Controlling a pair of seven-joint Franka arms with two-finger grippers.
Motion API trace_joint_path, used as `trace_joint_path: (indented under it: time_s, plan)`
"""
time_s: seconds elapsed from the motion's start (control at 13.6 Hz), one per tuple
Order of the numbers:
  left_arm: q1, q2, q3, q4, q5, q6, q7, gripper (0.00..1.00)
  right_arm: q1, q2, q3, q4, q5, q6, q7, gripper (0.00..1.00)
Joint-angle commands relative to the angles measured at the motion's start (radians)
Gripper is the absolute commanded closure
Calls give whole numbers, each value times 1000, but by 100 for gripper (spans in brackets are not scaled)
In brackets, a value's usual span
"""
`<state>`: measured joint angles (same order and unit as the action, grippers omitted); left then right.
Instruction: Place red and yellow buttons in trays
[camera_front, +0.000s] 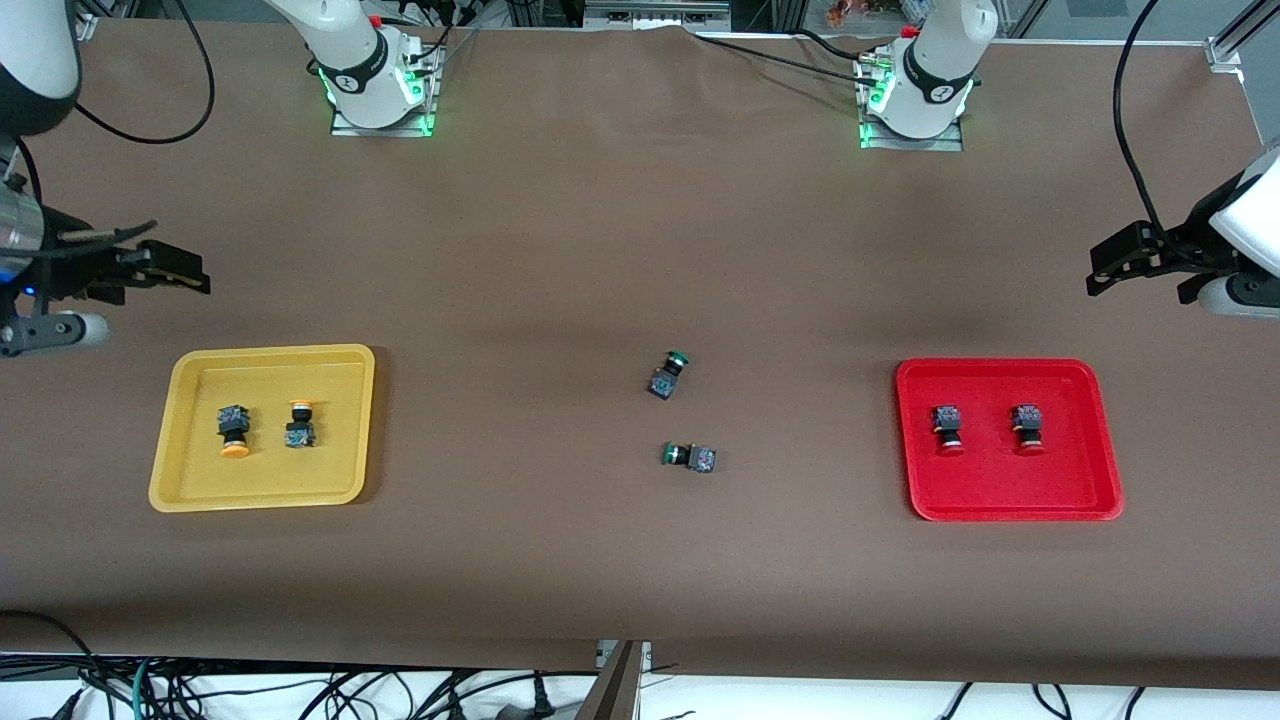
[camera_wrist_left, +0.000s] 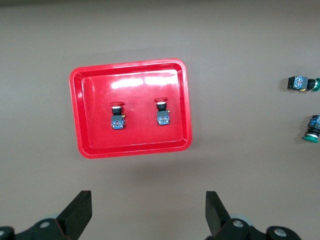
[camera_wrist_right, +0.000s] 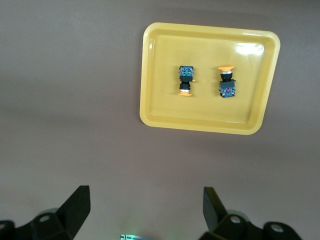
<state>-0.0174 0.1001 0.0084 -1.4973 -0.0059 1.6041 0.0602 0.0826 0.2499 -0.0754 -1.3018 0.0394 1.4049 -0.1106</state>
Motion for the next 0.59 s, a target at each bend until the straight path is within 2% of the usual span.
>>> trace_joint_path:
  time_s: [0.0, 0.3, 0.52]
  plan:
    - [-10, -19, 1, -12, 23, -9, 13, 0, -72, -125, 45, -99, 2, 23, 8, 1]
    - [-10, -17, 1, -12, 21, -9, 13, 0, -90, -170, 103, -120, -59, 19, 8, 0]
    - [-10, -16, 1, -12, 23, -7, 13, 0, -96, -195, 114, -160, -52, 14, 17, 0]
